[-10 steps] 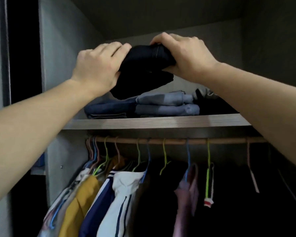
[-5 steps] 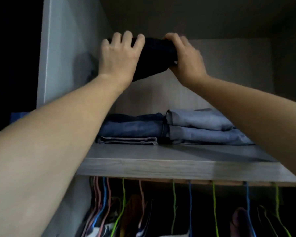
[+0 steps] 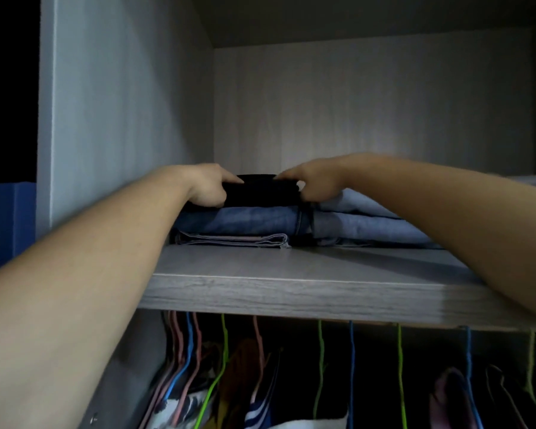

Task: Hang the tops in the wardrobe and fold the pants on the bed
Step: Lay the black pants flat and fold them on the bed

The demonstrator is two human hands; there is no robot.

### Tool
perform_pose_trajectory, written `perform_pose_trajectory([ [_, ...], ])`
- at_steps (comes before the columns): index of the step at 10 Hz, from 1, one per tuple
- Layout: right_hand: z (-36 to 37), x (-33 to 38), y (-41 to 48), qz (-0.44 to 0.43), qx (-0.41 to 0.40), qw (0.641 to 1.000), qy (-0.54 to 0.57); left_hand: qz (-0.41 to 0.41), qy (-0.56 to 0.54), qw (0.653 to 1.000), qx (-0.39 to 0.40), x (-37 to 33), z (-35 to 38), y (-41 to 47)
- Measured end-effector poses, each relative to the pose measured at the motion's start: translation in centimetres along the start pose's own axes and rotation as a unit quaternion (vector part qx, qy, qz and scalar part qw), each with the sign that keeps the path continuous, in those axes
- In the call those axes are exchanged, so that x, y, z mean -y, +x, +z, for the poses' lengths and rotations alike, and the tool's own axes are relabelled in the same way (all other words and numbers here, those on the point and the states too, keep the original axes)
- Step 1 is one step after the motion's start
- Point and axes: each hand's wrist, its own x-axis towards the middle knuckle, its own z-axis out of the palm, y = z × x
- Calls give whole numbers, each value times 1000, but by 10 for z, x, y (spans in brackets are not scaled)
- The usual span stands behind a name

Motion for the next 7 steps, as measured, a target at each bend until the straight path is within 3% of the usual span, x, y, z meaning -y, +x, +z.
perform_pose_trajectory([
  [2,11,9,-5,30,36,999,1,-11,-11,1000,18,-4,5,-5],
  [4,-15,14,-50,23,0,997,76,-64,81,993,63,-35,-16,-20],
  [5,-19,3,-88,36,-59,994,88,-46,77,996,30,-64,-16,-35],
  [7,6,-24,-174,147,-158,975,47,-1,57,995,-82,-96,9,-71],
])
